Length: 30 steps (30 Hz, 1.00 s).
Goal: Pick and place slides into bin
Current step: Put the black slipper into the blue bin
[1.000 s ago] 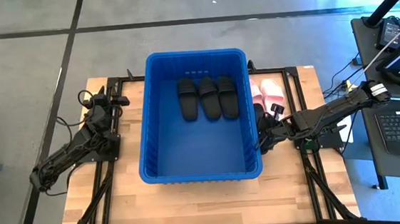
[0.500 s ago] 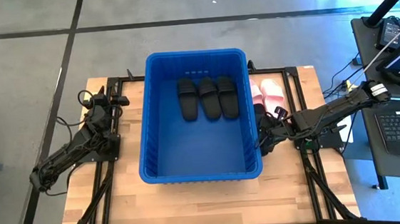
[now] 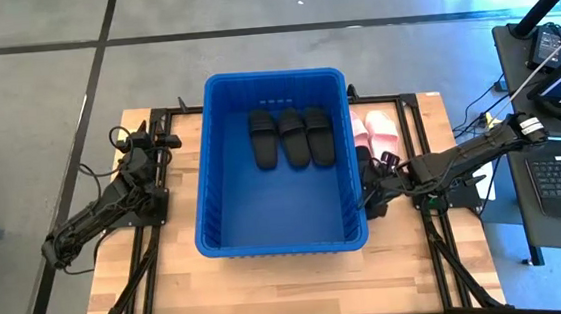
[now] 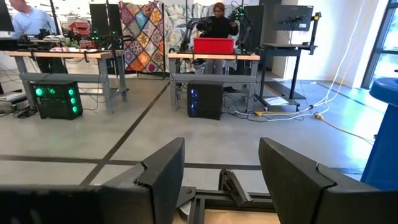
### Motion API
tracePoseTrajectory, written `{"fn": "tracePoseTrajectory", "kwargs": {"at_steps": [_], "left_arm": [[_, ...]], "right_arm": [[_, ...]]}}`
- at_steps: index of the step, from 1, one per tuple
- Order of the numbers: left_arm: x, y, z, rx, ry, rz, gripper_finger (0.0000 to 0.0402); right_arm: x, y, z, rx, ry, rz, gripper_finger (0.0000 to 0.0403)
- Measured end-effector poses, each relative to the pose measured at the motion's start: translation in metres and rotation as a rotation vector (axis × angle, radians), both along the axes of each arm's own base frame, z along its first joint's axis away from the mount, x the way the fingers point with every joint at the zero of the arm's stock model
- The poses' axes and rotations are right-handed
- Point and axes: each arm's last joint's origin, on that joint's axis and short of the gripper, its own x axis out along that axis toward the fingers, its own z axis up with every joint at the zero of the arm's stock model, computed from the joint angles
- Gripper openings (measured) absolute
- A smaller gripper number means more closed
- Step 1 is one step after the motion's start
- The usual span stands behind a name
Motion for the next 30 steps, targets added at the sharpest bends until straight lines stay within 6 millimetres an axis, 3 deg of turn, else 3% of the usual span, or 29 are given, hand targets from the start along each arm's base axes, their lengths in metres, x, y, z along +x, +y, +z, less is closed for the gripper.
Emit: {"fn": "tracePoseTrajectory", "kwargs": {"at_steps": [3, 9, 13, 18, 22, 30], "left_arm": [[0.0, 0.0, 0.0, 0.0, -0.002, 0.0, 0.0202], [0.0, 0.0, 0.0, 0.0, 0.002, 0.001, 0.0202], [0.0, 0.0, 0.0, -0.001, 0.002, 0.002, 0.0202], [0.0, 0.0, 0.0, -0.001, 0.002, 0.002, 0.0202], [0.0, 0.0, 0.0, -0.001, 0.002, 0.002, 0.0202], [0.0, 0.0, 0.0, -0.001, 0.003, 0.01, 0.0202]], "right_arm": [[0.004, 0.003, 0.001, 0.059, -0.041, 0.012, 0.0231], [0.012, 0.004, 0.003, 0.149, -0.162, -0.135, 0.0229], [0.007, 0.006, 0.002, 0.068, -0.091, -0.005, 0.0228], [-0.003, 0.011, 0.001, -0.113, -0.045, 0.025, 0.0228], [-0.01, 0.015, -0.002, -0.157, 0.003, 0.005, 0.0228], [-0.001, 0.025, 0.014, -0.273, -0.001, 0.003, 0.0228]]}}
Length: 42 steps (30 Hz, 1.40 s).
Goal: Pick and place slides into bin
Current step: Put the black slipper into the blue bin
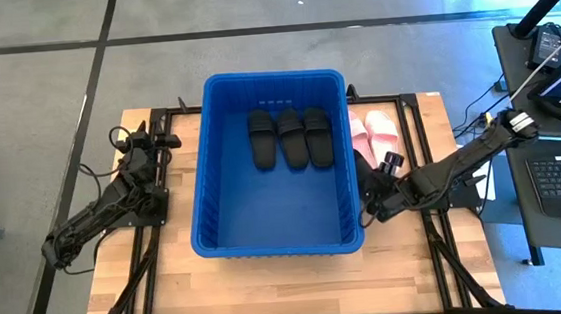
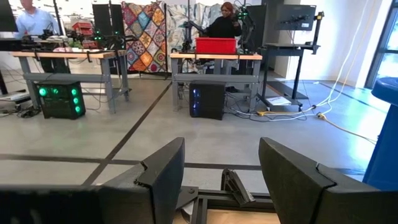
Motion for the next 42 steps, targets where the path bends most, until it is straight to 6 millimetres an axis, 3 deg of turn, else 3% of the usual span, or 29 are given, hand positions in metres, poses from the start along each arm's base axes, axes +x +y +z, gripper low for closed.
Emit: {"fn": "tracePoseTrajectory", "kwargs": {"at_steps": [5, 12, 29, 42], "left_arm": [[-0.001, 0.0, 0.0, -0.001, 0.002, 0.02, 0.0202], [-0.001, 0.0, 0.0, -0.001, 0.002, 0.019, 0.0202], [0.0, 0.0, 0.0, -0.001, 0.002, 0.016, 0.0202], [0.0, 0.0, 0.0, 0.0, -0.004, 0.014, 0.0202]], "right_arm": [[0.001, 0.007, 0.001, -0.026, 0.039, 0.033, 0.0228], [-0.006, 0.007, -0.02, -0.077, 0.13, 0.044, 0.0228], [0.001, 0.0, -0.044, -0.192, 0.105, -0.047, 0.0228], [0.002, 0.0, -0.044, -0.209, 0.146, 0.012, 0.0228]]}}
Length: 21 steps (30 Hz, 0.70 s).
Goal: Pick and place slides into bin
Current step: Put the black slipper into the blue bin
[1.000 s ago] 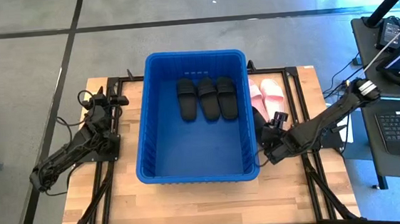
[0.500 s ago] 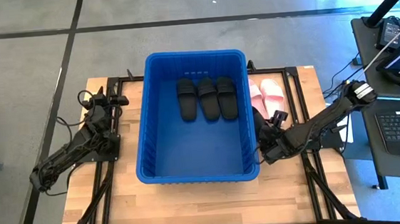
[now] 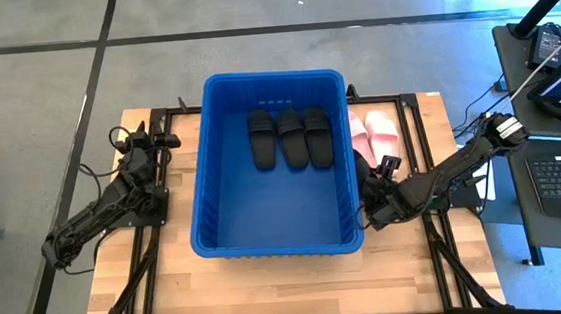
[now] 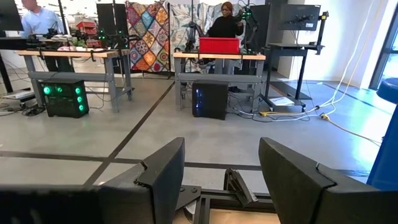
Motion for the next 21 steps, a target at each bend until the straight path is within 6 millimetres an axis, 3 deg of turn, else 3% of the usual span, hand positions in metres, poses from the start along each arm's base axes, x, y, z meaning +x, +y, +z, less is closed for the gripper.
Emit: {"fn": "tracePoseTrajectory", "kwargs": {"at_steps": [11, 21], "left_arm": [[0.0, 0.0, 0.0, 0.0, -0.002, 0.0, 0.0202], [0.0, 0.0, 0.0, 0.0, -0.002, 0.0, 0.0202]], "right_arm": [[0.001, 0.0003, 0.0, 0.0, -0.009, 0.002, 0.0228], [0.0045, -0.0037, 0.0025, -0.1, -0.098, -0.02, 0.0225]]}}
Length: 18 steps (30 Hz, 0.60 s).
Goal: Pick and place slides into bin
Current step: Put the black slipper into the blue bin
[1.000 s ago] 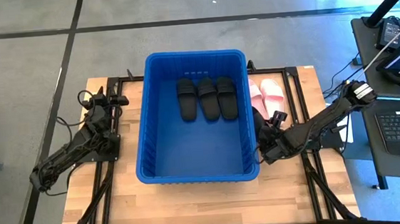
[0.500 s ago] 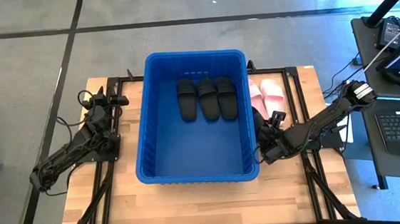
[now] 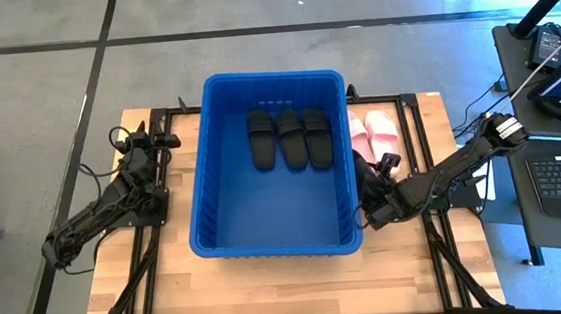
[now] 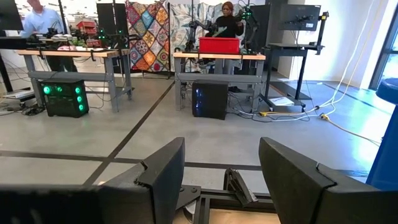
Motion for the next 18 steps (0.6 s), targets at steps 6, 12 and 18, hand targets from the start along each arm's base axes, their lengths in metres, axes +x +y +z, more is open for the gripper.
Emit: {"fn": "tracePoseTrajectory", "kwargs": {"at_steps": [6, 12, 18], "left_arm": [[0.0, 0.0, 0.0, 0.0, 0.0, 0.0, 0.0202], [0.0, 0.0, 0.0, 0.0, 0.0, 0.0, 0.0202], [0.0, 0.0, 0.0, 0.0, 0.0, 0.0, 0.0202]], "right_arm": [[0.0026, -0.0056, -0.0006, 0.031, -0.016, -0.05, 0.0166], [0.0031, -0.0066, -0.0013, 0.058, 0.005, -0.051, 0.0066], [0.0025, -0.0057, -0.0021, 0.114, 0.014, -0.068, 0.0017]]}}
